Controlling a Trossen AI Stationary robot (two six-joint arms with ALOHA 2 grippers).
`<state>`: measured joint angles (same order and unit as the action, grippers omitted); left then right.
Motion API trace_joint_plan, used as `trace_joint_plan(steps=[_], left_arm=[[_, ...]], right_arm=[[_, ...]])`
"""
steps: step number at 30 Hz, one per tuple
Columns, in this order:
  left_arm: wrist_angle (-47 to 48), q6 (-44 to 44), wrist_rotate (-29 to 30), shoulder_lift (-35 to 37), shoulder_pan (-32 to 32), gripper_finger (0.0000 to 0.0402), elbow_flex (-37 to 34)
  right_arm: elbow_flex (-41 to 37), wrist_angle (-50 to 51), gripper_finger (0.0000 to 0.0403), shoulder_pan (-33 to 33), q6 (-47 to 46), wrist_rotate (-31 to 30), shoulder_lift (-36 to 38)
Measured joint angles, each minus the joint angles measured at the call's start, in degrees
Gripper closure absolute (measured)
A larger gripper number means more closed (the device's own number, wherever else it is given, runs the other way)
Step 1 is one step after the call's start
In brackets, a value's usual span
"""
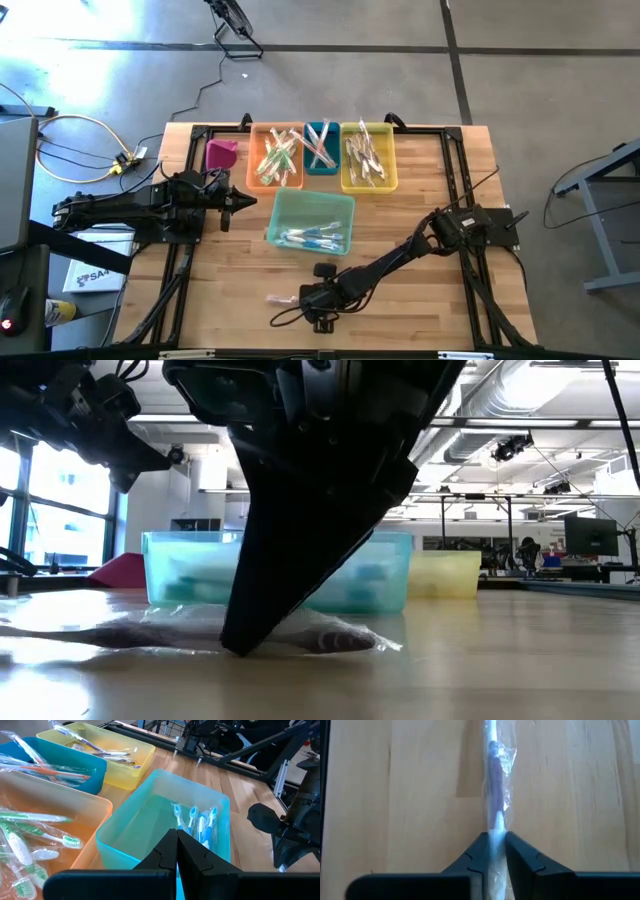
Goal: Pick & Place Toothbrushes
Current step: Put the purple toothbrush into the yellow bin
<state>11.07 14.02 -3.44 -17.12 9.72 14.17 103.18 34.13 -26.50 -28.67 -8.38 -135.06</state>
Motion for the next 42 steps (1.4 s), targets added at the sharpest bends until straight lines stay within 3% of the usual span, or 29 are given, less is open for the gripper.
trace_joint_plan(steps=[13, 23, 30, 36, 42], left_arm=[[0.04, -0.01, 0.00, 0.01, 0.01, 0.0402, 0.00], [0.31, -0.02, 0.04, 0.00, 0.00, 0.0402, 0.00], [1.16, -0.02, 0.03, 0.00, 0.01, 0.0402, 0.00], [1.16, -0.02, 0.02, 0.02, 0.00, 0.0402, 0.00], [1.36, -0.02, 0.07, 0.00, 0.02, 0.0402, 0.00]], right_arm=[[-0.23, -0.09, 0.0387, -0.01, 1.62, 1.18, 1.37], [-0.28, 0.19, 0.0388, 1.90, 3.04, 0.48, 8.58], [-0.20, 2.19, 0.0388, 3.37, 1.08, -5.47, 16.13], [-0.20, 9.91, 0.0388, 4.57, -3.18, -13.42, 23.34], [-0.13, 16.37, 0.0387, 5.28, -7.70, -17.29, 29.95]])
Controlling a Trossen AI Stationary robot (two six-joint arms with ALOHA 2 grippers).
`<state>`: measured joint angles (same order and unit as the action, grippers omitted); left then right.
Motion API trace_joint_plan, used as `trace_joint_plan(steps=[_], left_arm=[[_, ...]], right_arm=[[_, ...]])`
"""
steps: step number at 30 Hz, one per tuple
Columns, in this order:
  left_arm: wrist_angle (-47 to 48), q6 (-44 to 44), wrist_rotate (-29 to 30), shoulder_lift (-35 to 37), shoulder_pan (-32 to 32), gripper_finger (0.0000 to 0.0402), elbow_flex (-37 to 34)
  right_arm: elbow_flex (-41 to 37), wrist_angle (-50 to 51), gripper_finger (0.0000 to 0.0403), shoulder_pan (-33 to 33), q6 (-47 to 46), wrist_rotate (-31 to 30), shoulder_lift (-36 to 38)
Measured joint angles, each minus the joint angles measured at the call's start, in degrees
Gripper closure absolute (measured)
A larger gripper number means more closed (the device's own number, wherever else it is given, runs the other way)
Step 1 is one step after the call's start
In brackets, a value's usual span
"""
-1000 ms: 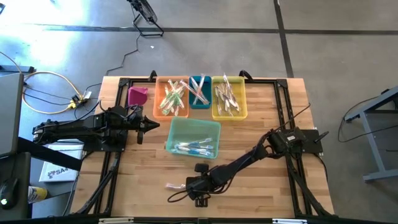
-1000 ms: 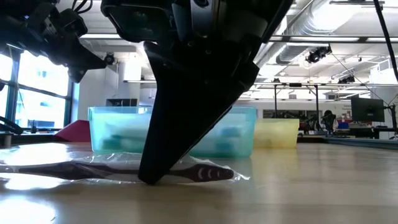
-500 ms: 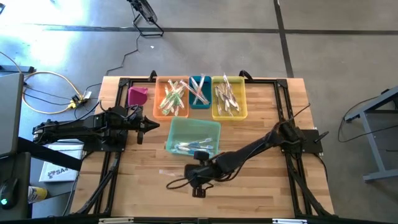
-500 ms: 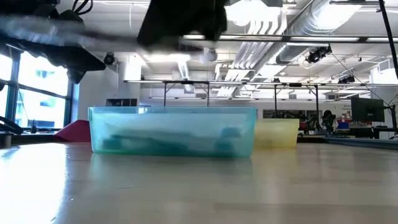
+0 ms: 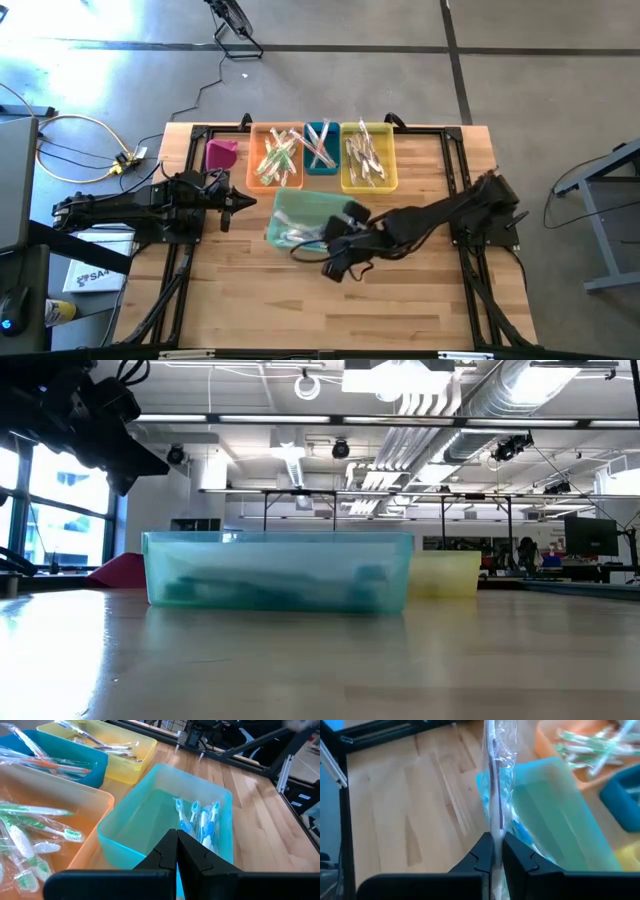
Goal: Pick & Place Toothbrushes
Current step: Put the purple toothbrush into the yellow bin
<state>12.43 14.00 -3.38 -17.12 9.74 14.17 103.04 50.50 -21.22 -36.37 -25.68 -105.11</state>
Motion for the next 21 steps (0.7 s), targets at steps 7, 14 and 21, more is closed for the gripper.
trace_joint_plan(steps=[7, 14, 21], left_arm=[[0.25, -0.21, 0.04, 0.00, 0.00, 0.0402, 0.00], [0.24, -0.20, -0.11, 0.01, 0.00, 0.0402, 0.00], [0.24, -0.20, -0.11, -0.01, 0.00, 0.0402, 0.00]], right_arm=[[0.07, 8.73, 0.0388, -0.13, -4.86, -3.27, 4.86], [0.09, 18.82, 0.0388, 1.03, -10.08, -5.39, 6.13], [0.09, 27.39, 0.0388, 6.28, -12.08, -2.53, 6.22]])
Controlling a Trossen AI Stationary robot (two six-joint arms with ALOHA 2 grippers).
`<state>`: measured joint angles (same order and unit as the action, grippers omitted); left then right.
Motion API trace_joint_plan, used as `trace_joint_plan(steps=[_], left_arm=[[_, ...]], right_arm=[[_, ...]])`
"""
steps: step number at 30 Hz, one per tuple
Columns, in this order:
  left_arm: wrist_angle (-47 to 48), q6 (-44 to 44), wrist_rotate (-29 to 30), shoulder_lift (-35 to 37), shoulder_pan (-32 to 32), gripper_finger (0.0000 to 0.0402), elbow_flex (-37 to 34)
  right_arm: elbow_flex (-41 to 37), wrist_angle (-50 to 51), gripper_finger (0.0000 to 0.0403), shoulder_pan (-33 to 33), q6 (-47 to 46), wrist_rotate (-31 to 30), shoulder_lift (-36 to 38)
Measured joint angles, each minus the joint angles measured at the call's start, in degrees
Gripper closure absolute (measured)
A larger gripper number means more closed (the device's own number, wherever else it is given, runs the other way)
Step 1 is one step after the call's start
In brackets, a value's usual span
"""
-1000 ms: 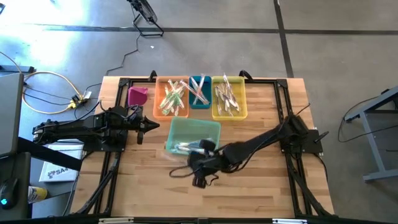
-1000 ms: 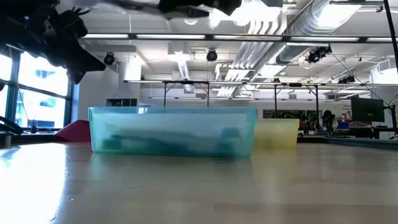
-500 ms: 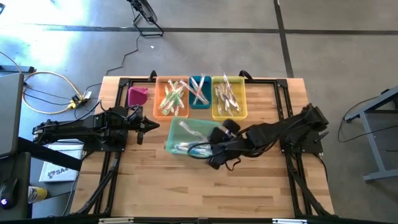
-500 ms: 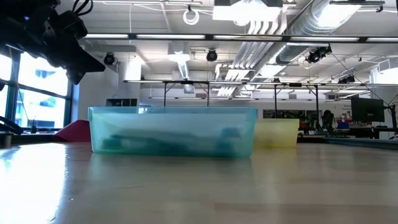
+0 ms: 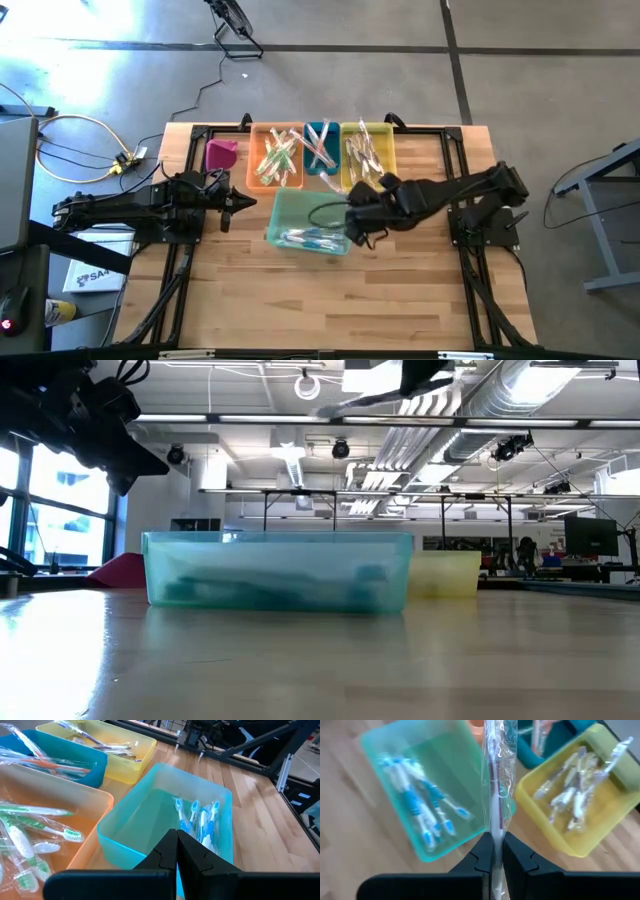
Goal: Pick & Place Toothbrushes
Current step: Put the purple toothbrush into the yellow bin
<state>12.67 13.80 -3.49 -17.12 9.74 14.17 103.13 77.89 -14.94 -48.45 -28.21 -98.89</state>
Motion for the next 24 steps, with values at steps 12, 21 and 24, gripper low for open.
trace_joint_plan(steps=[12, 21, 24], left_arm=[[1.31, 0.00, 0.02, 0.00, 0.00, 0.0402, 0.00], [1.31, 0.00, 0.03, 0.01, 0.00, 0.0402, 0.00], [1.31, -0.33, 0.04, 0.02, 0.00, 0.0402, 0.00]], right_arm=[[0.00, 0.87, 0.0388, 16.02, 12.93, 3.53, 0.00], [0.00, -1.01, 0.0388, 29.02, 20.19, 4.52, 0.00], [-0.01, -2.56, 0.0388, 32.61, 21.85, 6.47, 0.00]])
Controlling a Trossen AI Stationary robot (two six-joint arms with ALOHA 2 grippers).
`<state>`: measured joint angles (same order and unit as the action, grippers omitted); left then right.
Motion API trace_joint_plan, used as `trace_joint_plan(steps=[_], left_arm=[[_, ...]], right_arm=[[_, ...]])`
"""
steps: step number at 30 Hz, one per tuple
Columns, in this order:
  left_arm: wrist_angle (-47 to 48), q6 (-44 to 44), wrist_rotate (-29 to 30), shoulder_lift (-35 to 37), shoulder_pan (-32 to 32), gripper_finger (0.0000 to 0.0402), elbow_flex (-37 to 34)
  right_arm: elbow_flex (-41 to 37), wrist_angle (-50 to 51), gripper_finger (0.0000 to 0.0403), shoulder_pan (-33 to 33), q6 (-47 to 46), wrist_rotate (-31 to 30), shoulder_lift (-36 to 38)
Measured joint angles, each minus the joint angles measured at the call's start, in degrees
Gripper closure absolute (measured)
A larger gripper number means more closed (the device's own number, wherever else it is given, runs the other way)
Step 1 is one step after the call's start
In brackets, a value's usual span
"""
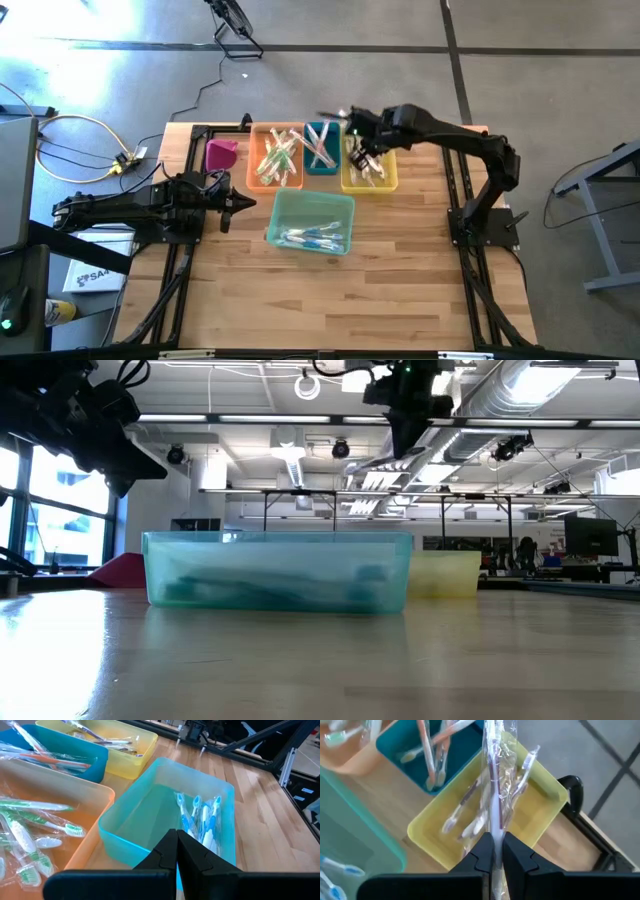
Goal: Pick & Place Toothbrushes
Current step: Put the purple toothbrush into the yellow bin, then return to Home Position
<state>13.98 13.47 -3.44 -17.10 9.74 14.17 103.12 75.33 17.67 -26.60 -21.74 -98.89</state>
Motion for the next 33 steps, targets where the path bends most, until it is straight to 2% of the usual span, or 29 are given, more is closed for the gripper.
trace_joint_plan(steps=[7, 19, 26, 28, 33], left_arm=[[-0.02, -1.62, 0.13, -0.01, -0.01, 0.0402, 0.00], [1.66, -1.62, 1.74, 0.00, -0.02, 0.0402, 0.00], [1.67, -1.64, 4.92, 0.00, 0.00, 0.0402, 0.00], [1.68, -1.64, 5.78, 0.00, 0.00, 0.0402, 0.00], [1.68, -1.64, 7.08, 0.00, 0.00, 0.0402, 0.00]], right_arm=[[-6.81, -9.52, 0.0388, 6.12, 3.66, 4.40, 0.11], [-32.26, -32.60, 0.0388, 14.87, 6.89, 14.26, -0.01], [-39.71, -40.38, 0.0387, 17.64, 6.94, 17.79, -0.01], [-40.44, -41.22, 0.0374, 17.64, 6.96, 17.40, -0.02], [-40.71, -41.65, 0.0308, 17.23, 6.98, 15.18, -0.02]])
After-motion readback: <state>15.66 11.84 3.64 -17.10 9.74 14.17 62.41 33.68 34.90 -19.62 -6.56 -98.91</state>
